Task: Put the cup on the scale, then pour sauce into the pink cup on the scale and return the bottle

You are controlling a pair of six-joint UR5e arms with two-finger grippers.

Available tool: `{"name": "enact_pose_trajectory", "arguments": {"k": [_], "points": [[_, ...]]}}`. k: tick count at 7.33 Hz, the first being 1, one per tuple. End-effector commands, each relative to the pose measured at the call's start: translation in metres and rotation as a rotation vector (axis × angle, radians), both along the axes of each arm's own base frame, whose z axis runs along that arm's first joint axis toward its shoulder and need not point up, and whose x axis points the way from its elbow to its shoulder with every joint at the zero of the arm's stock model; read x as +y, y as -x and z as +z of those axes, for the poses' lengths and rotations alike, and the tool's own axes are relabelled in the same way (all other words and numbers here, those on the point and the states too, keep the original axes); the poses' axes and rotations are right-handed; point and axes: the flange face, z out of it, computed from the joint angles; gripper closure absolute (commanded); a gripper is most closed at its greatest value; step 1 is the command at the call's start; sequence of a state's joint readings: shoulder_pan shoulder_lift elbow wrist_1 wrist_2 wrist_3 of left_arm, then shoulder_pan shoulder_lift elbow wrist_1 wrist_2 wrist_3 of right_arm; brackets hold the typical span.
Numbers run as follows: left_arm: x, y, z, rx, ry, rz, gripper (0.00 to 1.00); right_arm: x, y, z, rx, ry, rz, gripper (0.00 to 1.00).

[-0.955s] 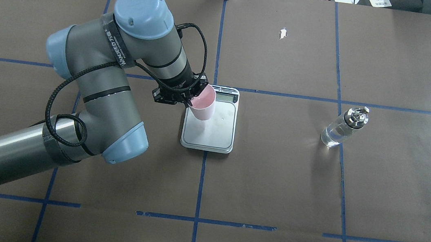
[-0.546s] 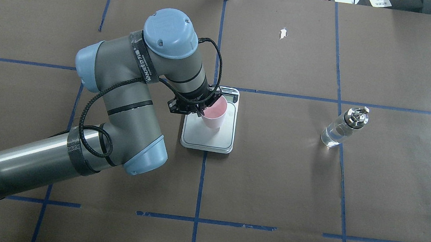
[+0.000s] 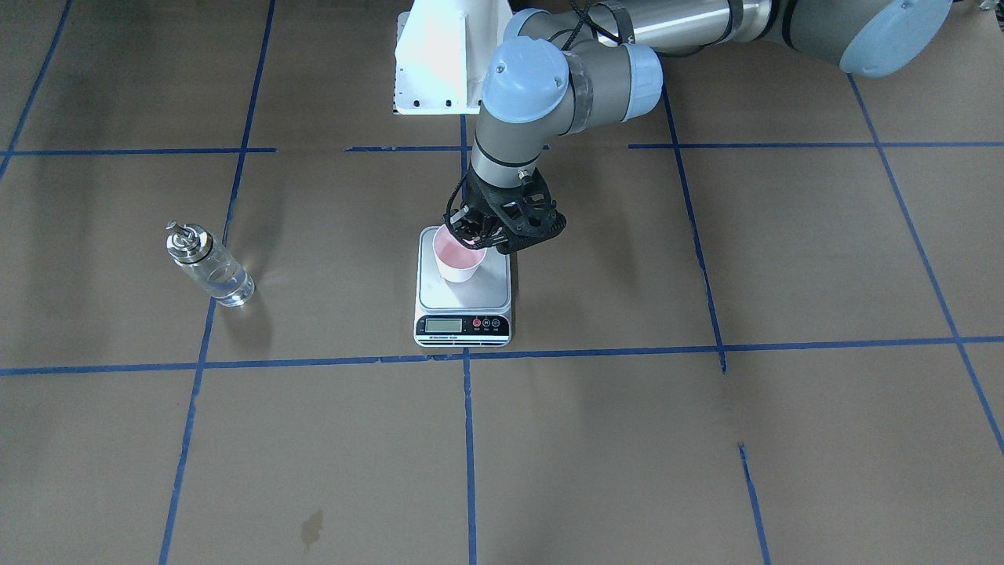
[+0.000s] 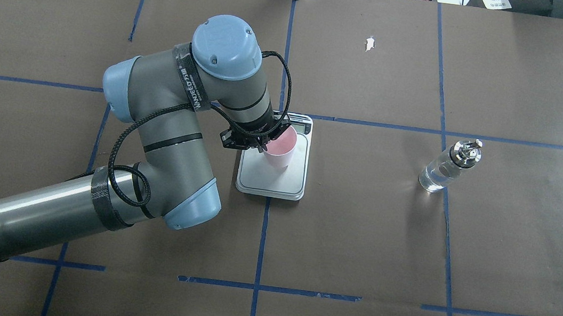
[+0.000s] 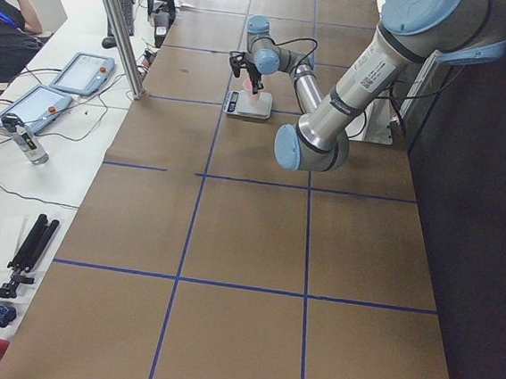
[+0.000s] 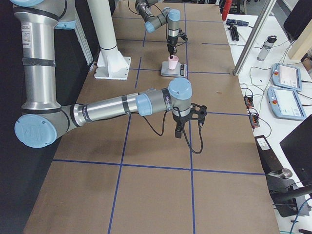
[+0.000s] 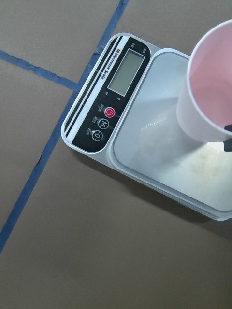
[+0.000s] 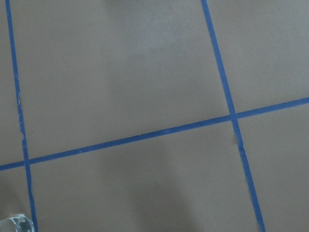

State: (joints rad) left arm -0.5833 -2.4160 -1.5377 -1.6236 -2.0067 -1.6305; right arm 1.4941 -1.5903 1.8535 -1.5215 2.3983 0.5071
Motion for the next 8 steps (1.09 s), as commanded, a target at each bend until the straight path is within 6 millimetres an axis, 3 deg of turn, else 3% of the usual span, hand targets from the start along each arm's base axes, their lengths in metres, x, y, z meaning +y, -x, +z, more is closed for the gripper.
{"name": "enact_pose_trajectory", "arguments": {"k": [1, 2, 3, 4, 5, 6, 8], "points": [[-0.001, 0.001, 0.002, -0.005, -0.004, 0.004, 1.00, 0.000, 0.000, -0.001, -0.001, -0.001, 0.000, 0.00], [-0.001, 0.002, 0.001, -0.004, -0.012, 0.009, 1.00, 0.000, 0.000, -0.001, 0.000, 0.000, 0.002, 0.00], [0.000, 0.004, 0.000, -0.002, -0.014, 0.010, 0.66, 0.000, 0.000, -0.001, -0.001, -0.001, 0.000, 0.00], [0.000, 0.005, 0.003, -0.004, -0.015, 0.010, 0.23, 0.000, 0.000, -0.001, -0.001, -0.001, 0.000, 0.00], [0.001, 0.006, 0.002, -0.003, -0.016, 0.010, 0.00, 0.000, 0.000, -0.001, -0.001, -0.001, 0.000, 0.00], [0.002, 0.011, -0.002, -0.002, -0.019, 0.008, 0.00, 0.000, 0.002, -0.006, -0.002, -0.010, -0.003, 0.00], [0.001, 0.032, -0.016, 0.008, -0.043, 0.006, 0.00, 0.017, 0.010, -0.037, -0.010, -0.055, -0.012, 0.00]]}}
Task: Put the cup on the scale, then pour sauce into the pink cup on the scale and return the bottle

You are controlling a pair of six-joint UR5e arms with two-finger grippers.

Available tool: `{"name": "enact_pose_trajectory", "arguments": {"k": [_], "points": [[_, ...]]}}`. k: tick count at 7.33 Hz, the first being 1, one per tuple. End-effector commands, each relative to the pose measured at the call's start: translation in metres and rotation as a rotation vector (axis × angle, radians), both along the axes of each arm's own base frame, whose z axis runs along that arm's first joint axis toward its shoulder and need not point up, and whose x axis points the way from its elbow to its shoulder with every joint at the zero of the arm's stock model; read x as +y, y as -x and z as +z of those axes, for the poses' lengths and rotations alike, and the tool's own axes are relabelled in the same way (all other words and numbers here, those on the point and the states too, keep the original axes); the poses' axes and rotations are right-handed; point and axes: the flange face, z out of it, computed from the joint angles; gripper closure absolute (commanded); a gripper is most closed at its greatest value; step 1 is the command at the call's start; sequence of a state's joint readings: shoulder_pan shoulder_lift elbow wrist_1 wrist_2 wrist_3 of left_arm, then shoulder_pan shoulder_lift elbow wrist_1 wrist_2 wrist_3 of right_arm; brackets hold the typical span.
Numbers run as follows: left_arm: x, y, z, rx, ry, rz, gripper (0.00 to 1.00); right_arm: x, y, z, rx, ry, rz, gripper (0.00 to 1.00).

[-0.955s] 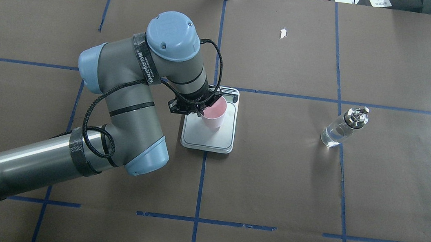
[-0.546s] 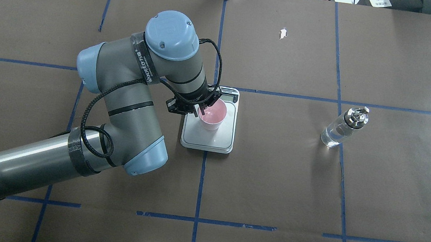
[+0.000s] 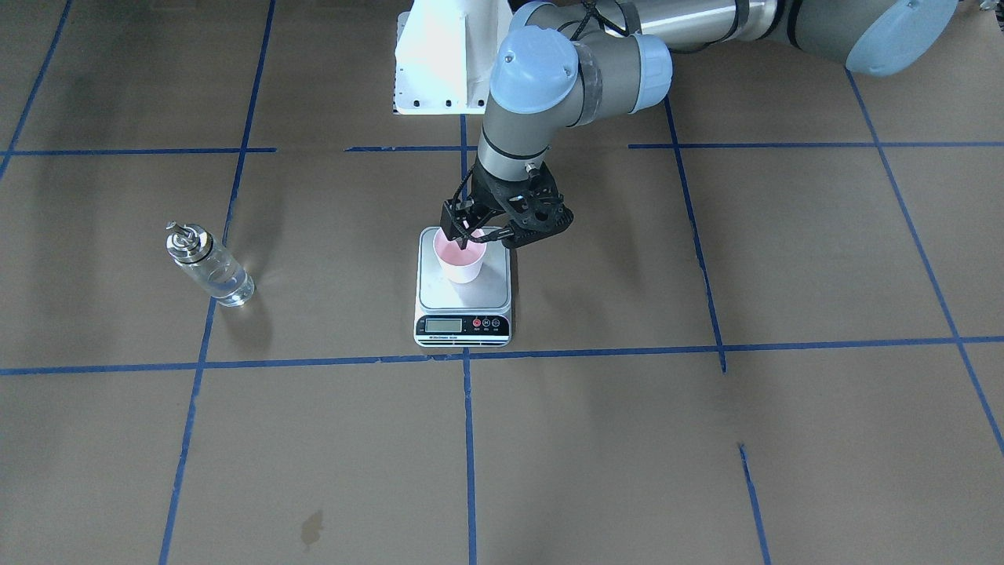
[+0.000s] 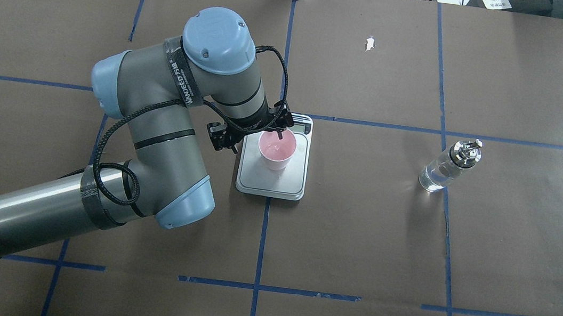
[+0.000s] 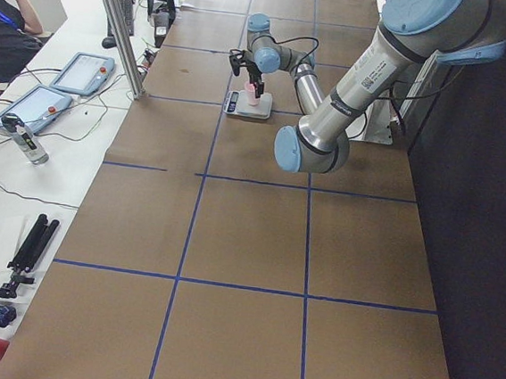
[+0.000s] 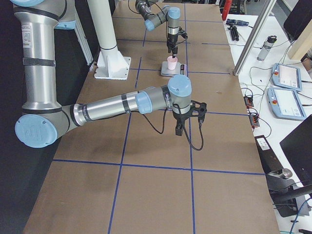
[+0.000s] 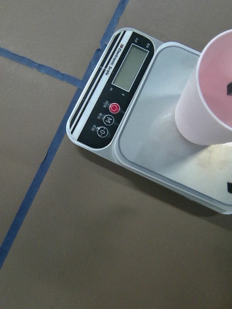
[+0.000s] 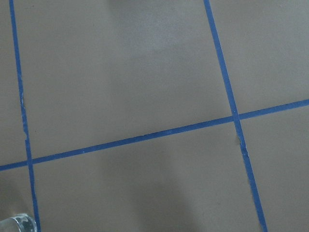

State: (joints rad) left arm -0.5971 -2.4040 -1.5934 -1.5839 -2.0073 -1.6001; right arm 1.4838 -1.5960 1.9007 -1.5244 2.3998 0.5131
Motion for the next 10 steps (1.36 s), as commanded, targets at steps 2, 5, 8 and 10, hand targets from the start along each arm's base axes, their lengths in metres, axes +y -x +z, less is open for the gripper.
{"name": "enact_pose_trajectory", "arguments": {"k": [2, 5, 8, 10], "points": [[-0.003, 0.032, -0.018, 0.002, -0.042, 0.004, 0.00, 0.051, 0.063, -0.064, 0.043, -0.033, -0.025, 0.00], [-0.012, 0.086, -0.022, -0.001, -0.119, 0.003, 0.00, 0.096, 0.150, -0.132, 0.039, -0.001, -0.006, 0.00], [-0.027, 0.150, 0.004, -0.020, -0.214, 0.079, 0.00, 0.147, 0.225, -0.137, 0.039, -0.103, 0.079, 0.00], [-0.034, 0.197, 0.047, -0.075, -0.315, 0.125, 0.00, 0.167, 0.272, -0.135, 0.100, -0.183, 0.117, 0.00]]}}
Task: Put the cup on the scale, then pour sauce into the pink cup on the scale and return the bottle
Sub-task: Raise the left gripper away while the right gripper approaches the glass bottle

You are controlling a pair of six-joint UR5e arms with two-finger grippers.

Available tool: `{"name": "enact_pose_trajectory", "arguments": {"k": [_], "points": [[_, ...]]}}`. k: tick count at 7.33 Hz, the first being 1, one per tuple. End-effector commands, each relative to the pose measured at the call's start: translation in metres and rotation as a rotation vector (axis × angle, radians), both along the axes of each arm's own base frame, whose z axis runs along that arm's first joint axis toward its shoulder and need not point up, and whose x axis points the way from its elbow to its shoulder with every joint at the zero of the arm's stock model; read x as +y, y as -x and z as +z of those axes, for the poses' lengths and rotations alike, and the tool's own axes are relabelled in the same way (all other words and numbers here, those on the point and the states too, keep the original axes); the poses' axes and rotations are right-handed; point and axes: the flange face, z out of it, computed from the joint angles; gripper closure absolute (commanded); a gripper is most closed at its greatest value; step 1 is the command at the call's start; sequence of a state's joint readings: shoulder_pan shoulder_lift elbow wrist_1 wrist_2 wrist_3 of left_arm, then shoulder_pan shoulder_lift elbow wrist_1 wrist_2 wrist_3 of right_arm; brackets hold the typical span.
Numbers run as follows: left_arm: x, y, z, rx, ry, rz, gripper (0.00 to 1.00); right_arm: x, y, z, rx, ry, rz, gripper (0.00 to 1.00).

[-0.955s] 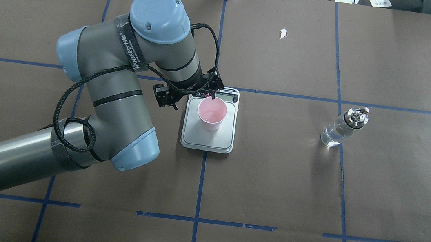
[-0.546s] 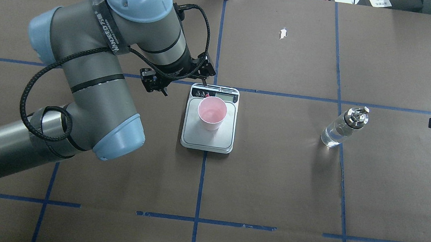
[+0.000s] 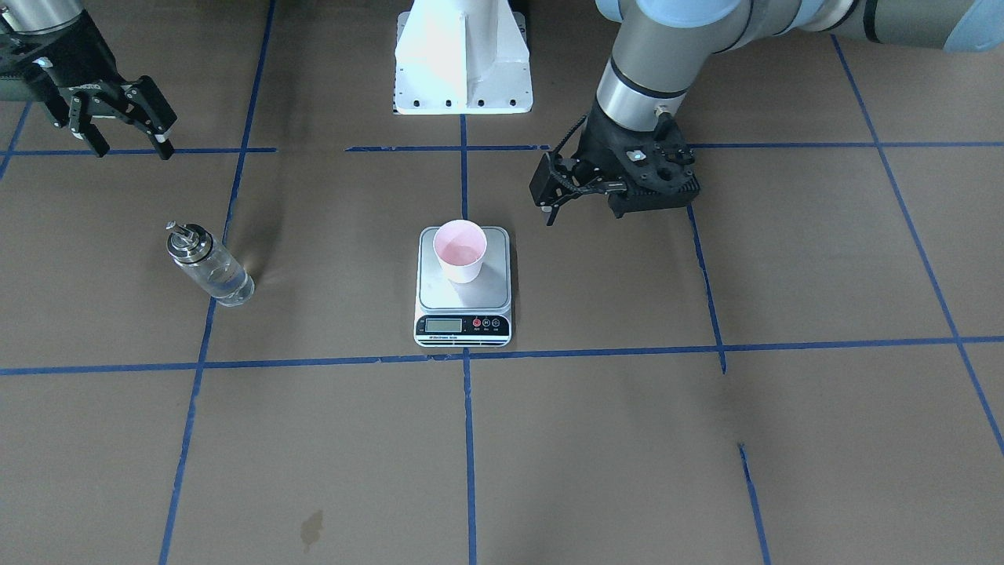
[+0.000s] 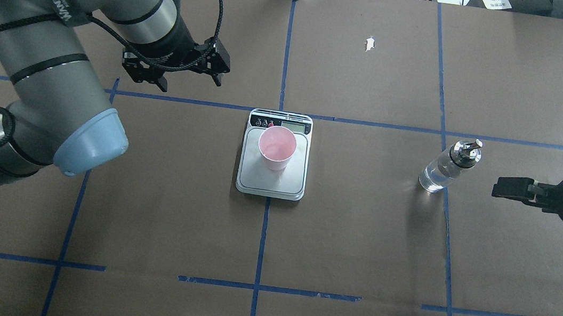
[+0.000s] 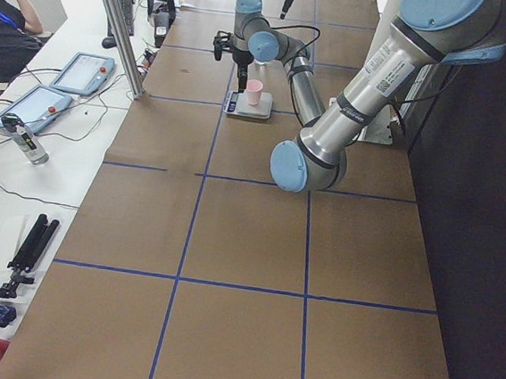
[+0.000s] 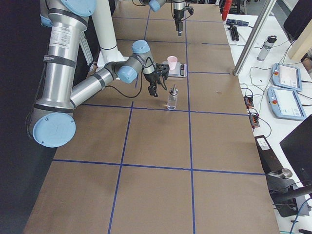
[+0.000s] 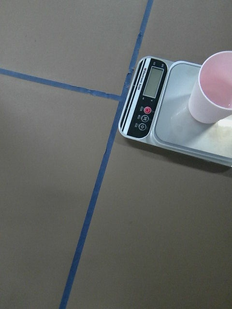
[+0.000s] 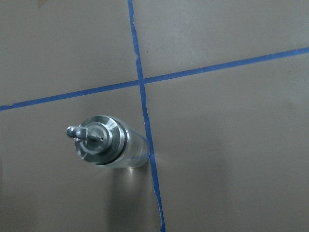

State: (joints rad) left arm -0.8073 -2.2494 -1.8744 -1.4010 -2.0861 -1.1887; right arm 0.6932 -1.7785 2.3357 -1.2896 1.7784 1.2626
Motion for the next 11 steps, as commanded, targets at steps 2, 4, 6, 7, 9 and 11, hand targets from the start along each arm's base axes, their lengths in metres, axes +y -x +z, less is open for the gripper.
{"name": "enact_pose_trajectory", "arguments": {"k": [2, 4, 6, 7, 9, 11], "points": [[-0.005, 0.072, 0.066, -0.098, -0.173, 0.094, 0.00, 0.029, 0.063, 0.008, 0.042, -0.147, 0.035, 0.00], [-0.012, 0.107, 0.101, -0.158, -0.270, 0.165, 0.00, 0.025, 0.085, 0.030, 0.042, -0.289, 0.139, 0.00], [-0.012, 0.116, 0.110, -0.170, -0.265, 0.155, 0.00, 0.032, 0.103, 0.043, 0.079, -0.395, 0.210, 0.00], [-0.012, 0.116, 0.110, -0.170, -0.265, 0.155, 0.00, 0.033, 0.106, 0.045, 0.091, -0.414, 0.220, 0.00], [-0.012, 0.116, 0.110, -0.171, -0.267, 0.157, 0.00, 0.036, 0.115, 0.060, 0.103, -0.497, 0.300, 0.00], [-0.017, 0.124, 0.112, -0.175, -0.265, 0.143, 0.00, 0.036, 0.122, 0.085, 0.127, -0.547, 0.352, 0.00]]}}
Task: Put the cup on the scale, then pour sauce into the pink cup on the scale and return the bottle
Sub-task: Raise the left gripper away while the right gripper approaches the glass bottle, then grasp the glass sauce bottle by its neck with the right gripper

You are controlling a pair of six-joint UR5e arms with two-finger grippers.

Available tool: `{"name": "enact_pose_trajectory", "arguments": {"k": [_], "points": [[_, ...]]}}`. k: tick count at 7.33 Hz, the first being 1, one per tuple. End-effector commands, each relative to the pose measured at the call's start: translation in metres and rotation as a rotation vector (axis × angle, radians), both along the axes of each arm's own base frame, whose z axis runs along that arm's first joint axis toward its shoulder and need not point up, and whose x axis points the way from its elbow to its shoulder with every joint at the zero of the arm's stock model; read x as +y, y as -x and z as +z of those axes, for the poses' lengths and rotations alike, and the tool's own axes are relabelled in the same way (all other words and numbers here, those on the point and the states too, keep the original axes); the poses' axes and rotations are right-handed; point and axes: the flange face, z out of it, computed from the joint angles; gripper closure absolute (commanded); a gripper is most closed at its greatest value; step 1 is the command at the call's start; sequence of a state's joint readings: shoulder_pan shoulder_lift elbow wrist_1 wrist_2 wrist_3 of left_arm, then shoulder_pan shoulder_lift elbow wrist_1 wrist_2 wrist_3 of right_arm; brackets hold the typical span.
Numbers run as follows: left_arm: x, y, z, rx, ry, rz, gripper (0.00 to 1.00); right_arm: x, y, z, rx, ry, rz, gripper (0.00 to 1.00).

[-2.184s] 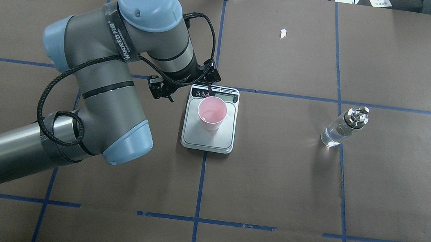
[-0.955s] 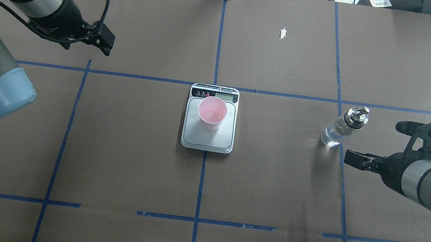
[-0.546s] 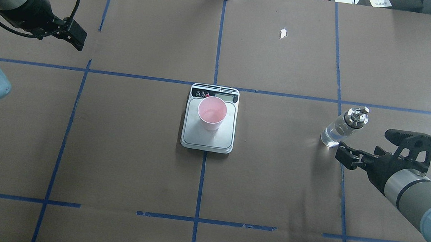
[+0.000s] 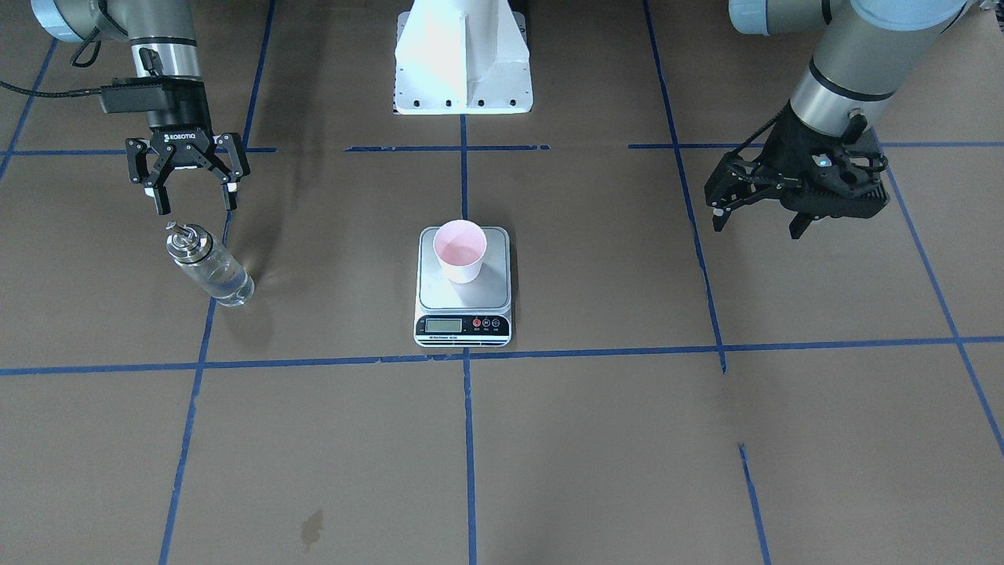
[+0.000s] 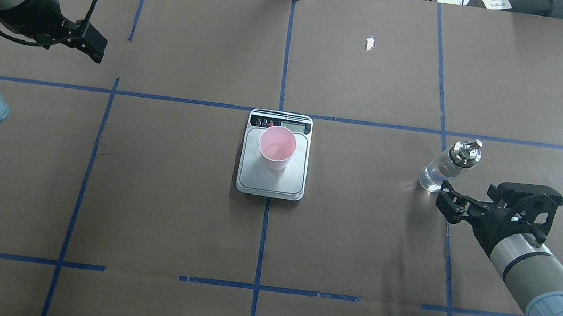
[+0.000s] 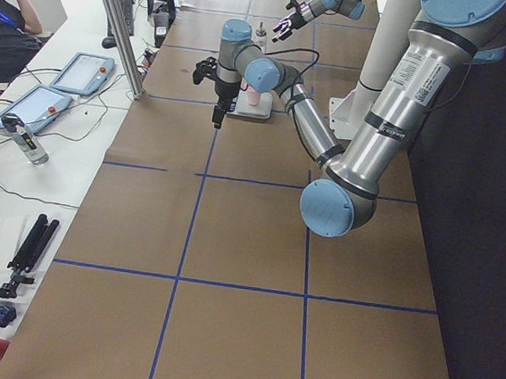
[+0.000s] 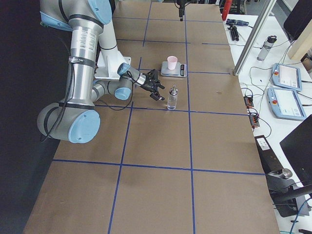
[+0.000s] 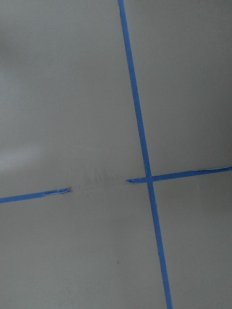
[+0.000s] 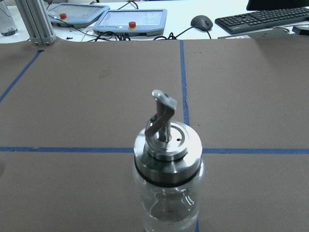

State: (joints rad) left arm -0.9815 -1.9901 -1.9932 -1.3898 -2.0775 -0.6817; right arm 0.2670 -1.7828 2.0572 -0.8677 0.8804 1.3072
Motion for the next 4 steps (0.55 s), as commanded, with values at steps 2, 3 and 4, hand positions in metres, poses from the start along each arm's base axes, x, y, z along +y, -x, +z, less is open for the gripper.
{"name": "enact_pose_trajectory", "arguments": {"k": [2, 3, 4], "points": [[-0.0035, 0.0021, 0.0035, -0.005, 0.007, -0.006, 0.00, 0.0019, 0.0070, 0.0188, 0.026, -0.055, 0.040, 0.00], [-0.0046, 0.0022, 0.0038, -0.005, 0.009, -0.007, 0.00, 0.0041, 0.0102, 0.0196, 0.030, -0.067, 0.047, 0.00], [-0.0046, 0.0012, 0.0046, -0.007, 0.011, -0.005, 0.00, 0.0068, 0.0140, 0.0238, 0.040, -0.077, 0.052, 0.00]]}}
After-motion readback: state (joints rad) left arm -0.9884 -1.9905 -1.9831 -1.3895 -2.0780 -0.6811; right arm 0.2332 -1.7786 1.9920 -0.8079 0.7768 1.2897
